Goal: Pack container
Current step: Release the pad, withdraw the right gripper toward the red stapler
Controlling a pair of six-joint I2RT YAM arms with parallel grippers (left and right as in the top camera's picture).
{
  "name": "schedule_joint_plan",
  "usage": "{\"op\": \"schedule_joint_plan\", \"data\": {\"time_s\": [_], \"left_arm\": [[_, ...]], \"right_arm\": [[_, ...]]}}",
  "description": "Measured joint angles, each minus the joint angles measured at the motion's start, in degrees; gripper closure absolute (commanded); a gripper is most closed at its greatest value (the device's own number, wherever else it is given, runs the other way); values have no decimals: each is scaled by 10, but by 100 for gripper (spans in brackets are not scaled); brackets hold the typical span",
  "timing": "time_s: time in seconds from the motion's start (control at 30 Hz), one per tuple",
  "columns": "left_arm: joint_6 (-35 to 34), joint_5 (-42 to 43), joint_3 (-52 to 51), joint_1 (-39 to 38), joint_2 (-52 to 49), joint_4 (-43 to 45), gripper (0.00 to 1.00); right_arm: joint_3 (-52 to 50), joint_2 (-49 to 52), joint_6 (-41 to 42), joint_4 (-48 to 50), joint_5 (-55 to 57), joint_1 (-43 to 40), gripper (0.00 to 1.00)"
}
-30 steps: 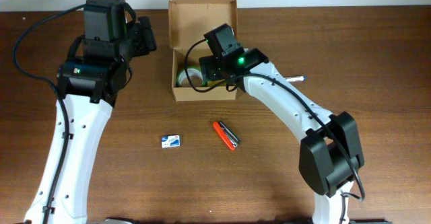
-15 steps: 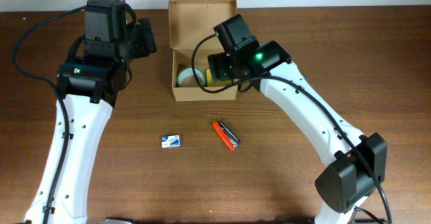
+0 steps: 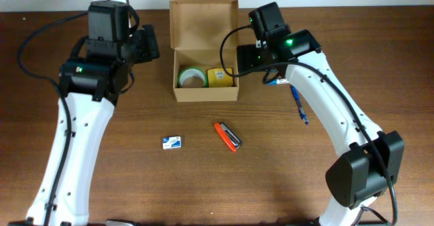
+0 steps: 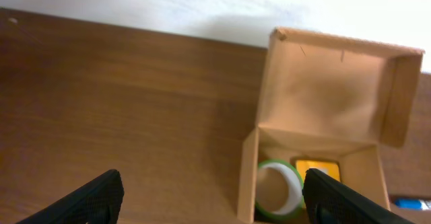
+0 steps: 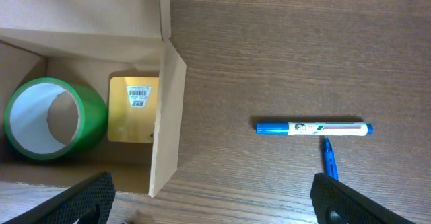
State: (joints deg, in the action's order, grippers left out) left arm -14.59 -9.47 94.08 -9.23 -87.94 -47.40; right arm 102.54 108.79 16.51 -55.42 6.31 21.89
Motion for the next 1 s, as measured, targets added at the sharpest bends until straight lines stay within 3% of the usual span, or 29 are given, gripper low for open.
{"op": "schedule_joint_plan", "data": {"time_s": [0.37, 0.53, 0.8, 1.0], "left_arm": [[-10, 50, -7, 0, -98, -2, 16], [-11, 59, -7, 0, -116, 1, 16], [-11, 89, -7, 1, -129, 7, 18], [-11, 90, -7, 8, -129, 26, 17]], "right_arm": [[0, 0, -24, 6, -14, -7, 1], [0, 0, -85, 28, -37, -33, 1], [0, 0, -182, -25, -108, -58, 0], [0, 0, -212, -98, -123, -48, 11]]}}
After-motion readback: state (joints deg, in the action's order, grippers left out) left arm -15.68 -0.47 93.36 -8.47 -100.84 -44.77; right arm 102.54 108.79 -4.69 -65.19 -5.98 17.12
